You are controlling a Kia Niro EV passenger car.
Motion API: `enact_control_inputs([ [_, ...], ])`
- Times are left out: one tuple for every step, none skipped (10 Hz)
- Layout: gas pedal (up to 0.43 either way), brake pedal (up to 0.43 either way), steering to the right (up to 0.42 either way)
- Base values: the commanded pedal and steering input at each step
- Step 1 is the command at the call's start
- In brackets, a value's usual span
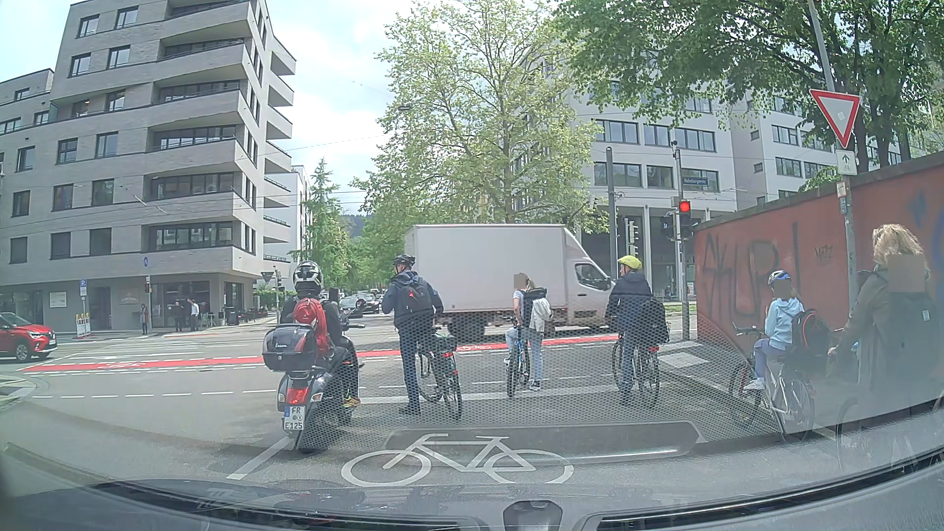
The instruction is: Follow the waypoints while adhering to traffic rules and regulations
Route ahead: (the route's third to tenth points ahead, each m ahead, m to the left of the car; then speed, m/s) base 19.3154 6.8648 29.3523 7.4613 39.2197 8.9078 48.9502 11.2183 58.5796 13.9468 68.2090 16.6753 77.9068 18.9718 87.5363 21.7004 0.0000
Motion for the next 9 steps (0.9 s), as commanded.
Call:
enact_control_inputs([
  [0.000,0.268,-0.015],
  [0.000,0.268,-0.015],
  [0.000,0.268,-0.015],
  [0.000,0.262,-0.015],
  [0.000,0.268,-0.015],
  [0.000,0.268,-0.015],
  [0.000,0.268,-0.015],
  [0.000,0.268,-0.015],
  [0.000,0.268,-0.015],
])
